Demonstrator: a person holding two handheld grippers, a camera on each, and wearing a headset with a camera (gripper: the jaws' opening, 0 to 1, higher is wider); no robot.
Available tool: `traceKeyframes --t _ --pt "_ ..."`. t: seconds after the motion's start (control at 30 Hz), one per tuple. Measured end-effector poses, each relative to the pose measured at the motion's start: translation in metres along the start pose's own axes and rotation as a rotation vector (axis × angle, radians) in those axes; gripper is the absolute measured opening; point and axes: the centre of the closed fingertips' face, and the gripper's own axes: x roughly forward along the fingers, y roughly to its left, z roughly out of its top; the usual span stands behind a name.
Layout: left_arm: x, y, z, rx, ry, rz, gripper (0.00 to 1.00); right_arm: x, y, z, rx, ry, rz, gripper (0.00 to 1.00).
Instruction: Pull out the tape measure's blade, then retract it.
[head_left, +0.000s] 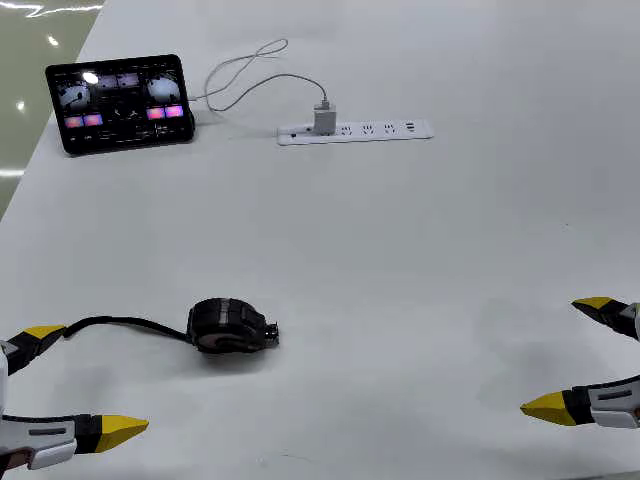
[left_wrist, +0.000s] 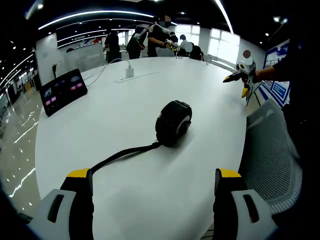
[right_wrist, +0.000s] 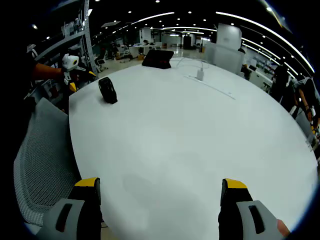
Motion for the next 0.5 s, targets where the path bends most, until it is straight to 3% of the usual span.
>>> traceKeyframes --t 0.5 --pt "-0.0005 0.0074 0.0031 0.010 0.001 0.004 0.99 0.0006 -0.0013 -0.0001 0.000 0.001 -0.005 0.99"
